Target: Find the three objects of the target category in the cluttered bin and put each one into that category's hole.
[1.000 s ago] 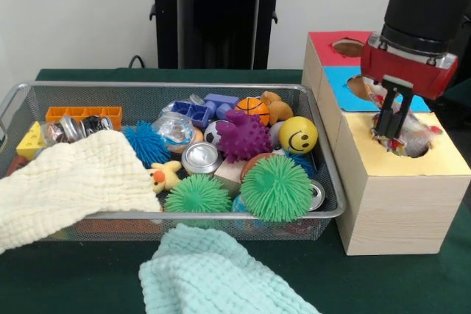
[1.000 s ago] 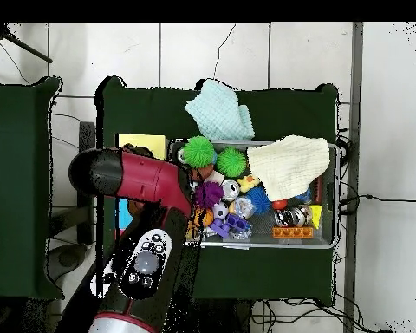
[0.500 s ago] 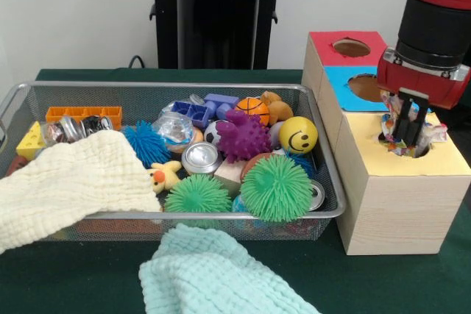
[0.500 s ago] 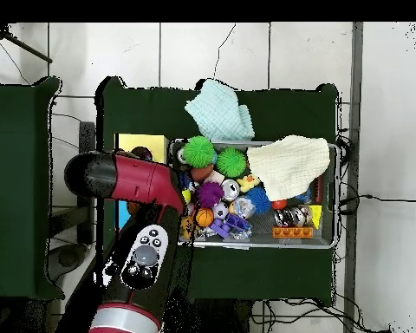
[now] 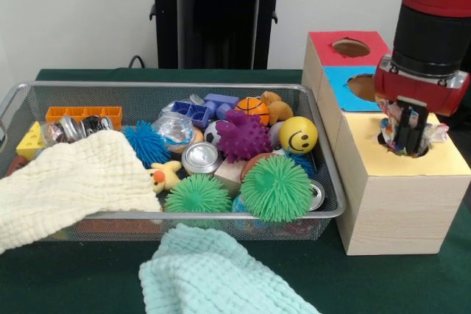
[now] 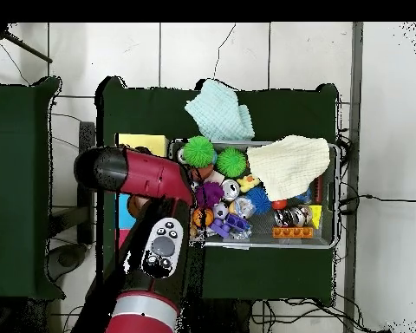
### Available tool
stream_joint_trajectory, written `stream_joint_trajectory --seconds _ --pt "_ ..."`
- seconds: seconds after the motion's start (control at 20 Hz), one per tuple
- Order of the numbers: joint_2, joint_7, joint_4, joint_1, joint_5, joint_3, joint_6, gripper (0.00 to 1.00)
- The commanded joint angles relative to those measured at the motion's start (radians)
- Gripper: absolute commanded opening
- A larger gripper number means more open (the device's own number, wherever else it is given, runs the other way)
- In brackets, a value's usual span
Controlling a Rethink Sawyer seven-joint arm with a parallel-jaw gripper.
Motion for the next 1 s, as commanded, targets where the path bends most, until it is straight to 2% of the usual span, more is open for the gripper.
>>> stream_joint_trajectory --seconds 0.05,0.25,0.45,0.5,0.6,0.75,0.9,0.95,1.0 --pt "0.120 -0.091 0.035 -0.103 -0.132 0.163 -0.088 0.00" --pt "0.166 -0.095 0.024 -0.130 -0.205 0.174 -0.172 0.00" --pt "0.183 -0.004 0.038 -0.111 -0.218 0.176 -0.212 0.00" --pt "0.188 0.010 0.046 -0.114 -0.214 0.187 -0.226 0.00" --pt "0.199 -0.004 0.083 -0.161 -0.235 0.261 -0.332 0.00" --pt "0.214 0.026 0.099 -0.170 -0.252 0.279 -0.387 0.00" --pt "0.241 0.057 0.116 -0.210 -0.259 0.345 -0.452 0.00" --pt "0.249 0.094 0.093 -0.162 -0.261 0.292 -0.467 0.00" --pt "0.250 0.121 0.092 -0.147 -0.258 0.279 -0.481 0.00"
